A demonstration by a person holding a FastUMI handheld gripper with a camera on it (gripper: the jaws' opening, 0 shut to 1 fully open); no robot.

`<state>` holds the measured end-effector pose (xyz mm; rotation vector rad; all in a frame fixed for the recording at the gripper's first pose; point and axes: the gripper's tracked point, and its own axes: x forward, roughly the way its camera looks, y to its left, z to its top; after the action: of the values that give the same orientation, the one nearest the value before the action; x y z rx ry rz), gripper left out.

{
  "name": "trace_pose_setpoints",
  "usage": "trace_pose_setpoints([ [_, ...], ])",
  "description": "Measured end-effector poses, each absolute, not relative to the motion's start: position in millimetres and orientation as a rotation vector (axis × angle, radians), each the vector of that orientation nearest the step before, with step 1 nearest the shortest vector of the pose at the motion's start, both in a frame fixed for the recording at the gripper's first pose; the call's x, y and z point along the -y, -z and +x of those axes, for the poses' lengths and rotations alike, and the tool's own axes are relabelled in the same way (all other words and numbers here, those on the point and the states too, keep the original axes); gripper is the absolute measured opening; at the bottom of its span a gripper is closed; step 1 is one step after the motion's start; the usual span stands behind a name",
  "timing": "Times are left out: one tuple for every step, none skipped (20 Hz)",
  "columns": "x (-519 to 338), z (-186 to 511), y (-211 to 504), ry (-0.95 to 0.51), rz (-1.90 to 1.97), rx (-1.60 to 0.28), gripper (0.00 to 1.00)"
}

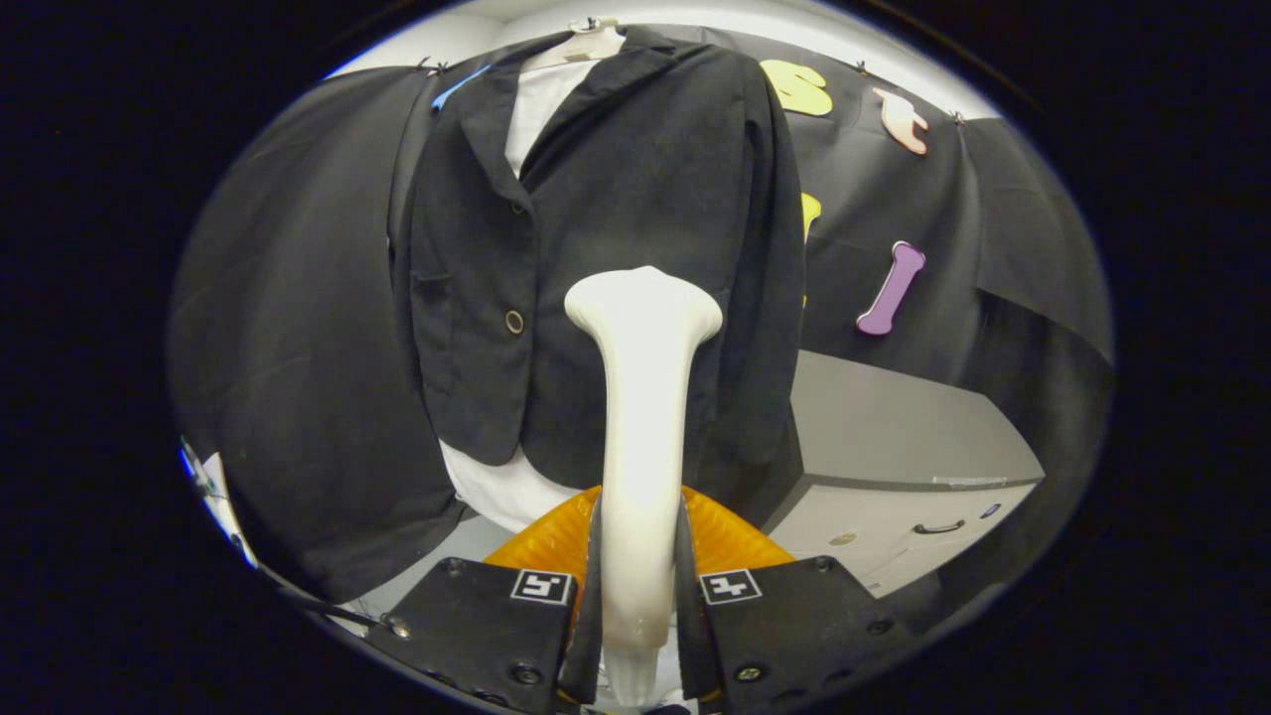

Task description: Iron the clothes twice with a garment steamer, once on the left side and once on the right side.

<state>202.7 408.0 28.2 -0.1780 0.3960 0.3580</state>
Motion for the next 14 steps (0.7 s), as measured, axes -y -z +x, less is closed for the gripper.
trace_pose_setpoints([
  [-408.2, 201.6, -23.7, -0.360, -0.182, -0.404, 0.34],
  [-406.4, 199.7, -17.1, -0.362, -0.186, -0.414, 0.34],
  [-406.7, 198.6, -11.4, -0.363, -0.189, -0.423, 0.33],
  [-407.9, 197.4, -5.2, -0.363, -0.194, -0.432, 0.33],
  [-407.9, 196.7, 0.0, -0.363, -0.198, -0.440, 0.33],
  [-407.8, 195.4, 5.1, -0.364, -0.201, -0.449, 0.34],
  [-408.4, 194.1, 10.3, -0.368, -0.203, -0.457, 0.34],
  [-409.7, 193.6, 16.4, -0.371, -0.208, -0.469, 0.34],
  [-411.1, 194.2, 21.7, -0.374, -0.210, -0.480, 0.34],
  [-411.2, 193.7, 26.5, -0.377, -0.213, -0.491, 0.34],
  [-412.0, 194.1, 30.4, -0.378, -0.216, -0.497, 0.34],
  [-410.8, 191.7, 34.2, -0.379, -0.218, -0.502, 0.34],
  [-411.0, 191.3, 36.4, -0.380, -0.219, -0.507, 0.34],
  [-411.3, 192.5, 37.2, -0.382, -0.218, -0.511, 0.34],
])
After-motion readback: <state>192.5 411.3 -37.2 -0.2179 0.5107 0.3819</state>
